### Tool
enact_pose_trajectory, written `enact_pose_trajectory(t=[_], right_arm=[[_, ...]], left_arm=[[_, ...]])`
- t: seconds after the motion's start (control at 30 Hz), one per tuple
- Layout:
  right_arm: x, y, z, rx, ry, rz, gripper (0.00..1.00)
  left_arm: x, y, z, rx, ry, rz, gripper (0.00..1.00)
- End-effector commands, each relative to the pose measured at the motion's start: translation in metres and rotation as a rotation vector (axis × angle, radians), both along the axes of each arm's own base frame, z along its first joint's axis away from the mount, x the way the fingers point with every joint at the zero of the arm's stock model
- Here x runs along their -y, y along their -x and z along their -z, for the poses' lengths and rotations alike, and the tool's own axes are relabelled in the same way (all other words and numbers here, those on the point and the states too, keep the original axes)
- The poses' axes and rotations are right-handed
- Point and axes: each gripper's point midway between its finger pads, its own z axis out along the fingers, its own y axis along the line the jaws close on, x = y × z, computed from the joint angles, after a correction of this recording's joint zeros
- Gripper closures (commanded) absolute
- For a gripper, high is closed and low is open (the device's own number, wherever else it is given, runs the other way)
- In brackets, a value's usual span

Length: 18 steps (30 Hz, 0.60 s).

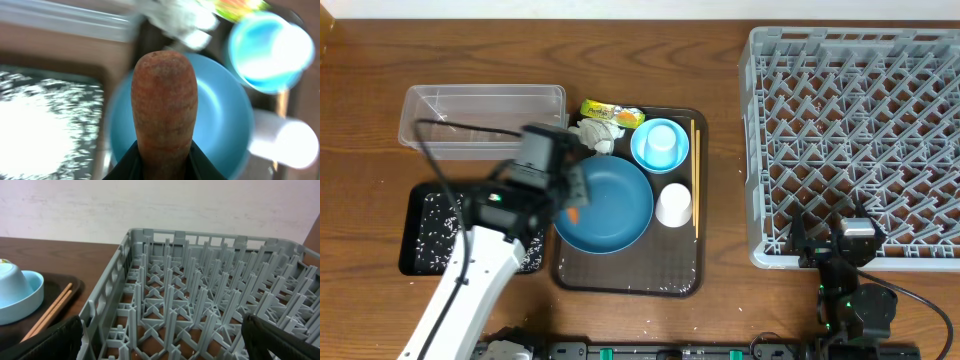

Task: Sort waste into correct bins and load items into the dishwasher rack
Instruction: 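Carry the carrot left and lower it onto the black tray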

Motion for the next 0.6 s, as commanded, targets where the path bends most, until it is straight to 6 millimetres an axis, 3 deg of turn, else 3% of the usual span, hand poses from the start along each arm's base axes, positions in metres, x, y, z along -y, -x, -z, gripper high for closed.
enact_pose_trajectory(t=[0.0, 0.27, 0.4, 0.57], right_arm=[[-0.004, 0.0, 0.001, -0.003, 0.012, -0.016, 0.01], [-0.004, 0.0, 0.001, -0.003, 0.012, -0.016, 0.01], [-0.004, 0.0, 0.001, -0.003, 0.012, -0.016, 0.01], [-0.004, 0.0, 0.001, -0.003, 0.012, -0.016, 0.01]], left_arm=[[-0.041, -0.01, -0.001, -0.005, 0.01, -0.152, 0.79], [-0.129, 0.002, 0.038, -0.17, 0.004, -0.449, 0.78], [-0.156, 0.016, 0.059, -0.266, 0.026, -0.581, 0.78], [-0.174, 0.029, 0.077, -0.354, 0.05, -0.687, 0.78]])
